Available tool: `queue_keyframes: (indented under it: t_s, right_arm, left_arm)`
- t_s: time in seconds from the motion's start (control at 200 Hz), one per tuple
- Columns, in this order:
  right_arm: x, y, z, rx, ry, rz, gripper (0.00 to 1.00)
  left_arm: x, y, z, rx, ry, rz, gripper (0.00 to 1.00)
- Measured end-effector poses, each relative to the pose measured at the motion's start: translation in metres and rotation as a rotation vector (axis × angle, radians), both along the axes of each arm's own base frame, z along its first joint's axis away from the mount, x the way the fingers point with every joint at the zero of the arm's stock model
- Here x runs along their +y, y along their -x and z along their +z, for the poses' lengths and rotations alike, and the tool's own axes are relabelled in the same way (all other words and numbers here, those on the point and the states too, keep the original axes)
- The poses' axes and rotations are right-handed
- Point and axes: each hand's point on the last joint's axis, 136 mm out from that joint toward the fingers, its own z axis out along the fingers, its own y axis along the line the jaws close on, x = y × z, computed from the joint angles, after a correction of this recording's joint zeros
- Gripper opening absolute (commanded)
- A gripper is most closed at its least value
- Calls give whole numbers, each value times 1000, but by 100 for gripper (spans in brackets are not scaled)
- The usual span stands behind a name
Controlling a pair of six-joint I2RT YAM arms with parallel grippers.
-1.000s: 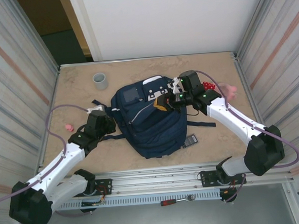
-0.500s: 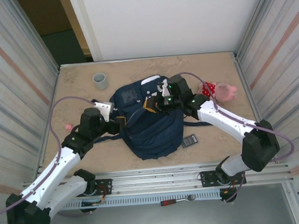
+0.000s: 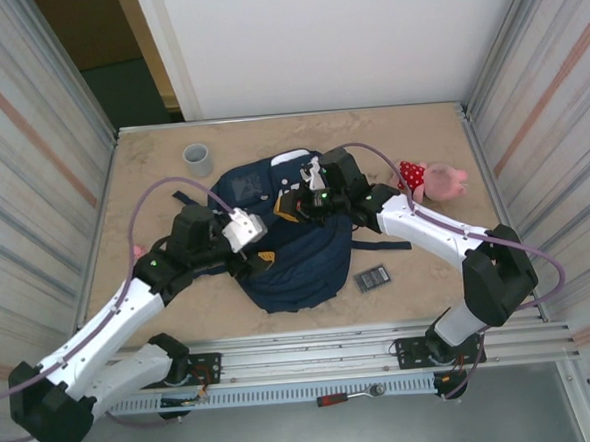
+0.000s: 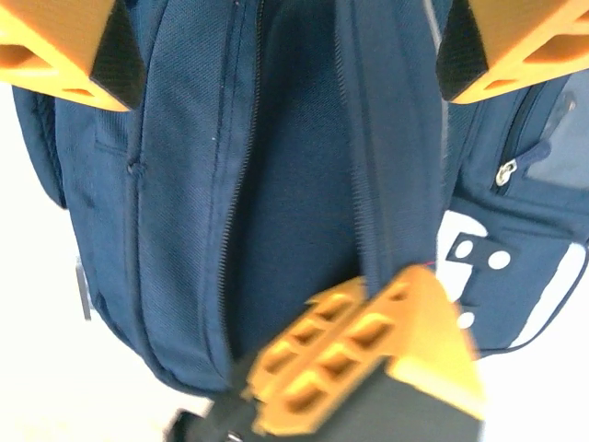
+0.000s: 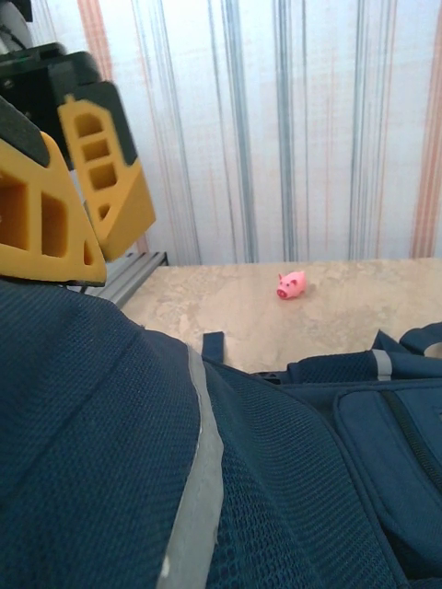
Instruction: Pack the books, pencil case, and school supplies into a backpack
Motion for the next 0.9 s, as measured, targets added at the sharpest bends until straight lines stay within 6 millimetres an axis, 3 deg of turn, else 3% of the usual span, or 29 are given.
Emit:
queue_keyframes:
  t_s: [0.085, 0.236, 0.306, 0.406, 0.481, 0.576, 0.707, 0.827, 0.902]
  right_arm:
    - [0, 0, 0, 0, 0, 0, 0]
    - [0, 0, 0, 0, 0, 0, 0]
    - [1, 0, 0, 0, 0, 1, 0]
    - [1, 1, 0, 1, 0, 2, 0]
    - [0, 0, 0, -2, 3, -2, 13]
    - [-6, 2, 1, -10, 28, -13, 36]
    - [-41, 11, 13, -40, 104, -54, 54]
    - [-109, 9, 24, -60, 216, -216, 61]
    - [-151, 21, 17, -41, 321, -308, 65]
  left_arm:
    - [-3, -3, -15, -16, -69, -28, 84]
    - [-2, -21, -30, -39, -136, 5, 71]
    - [-2, -30, -28, -69, -140, 38, 57]
    - [0, -44, -20, -126, -133, 90, 26]
    - [2, -49, -16, -145, -129, 122, 7]
    - [2, -50, -14, -155, -132, 124, 0]
    - [7, -53, -8, -171, -123, 157, 0]
    - [12, -55, -2, -176, -105, 182, 0]
    - [13, -56, -2, -173, -105, 189, 0]
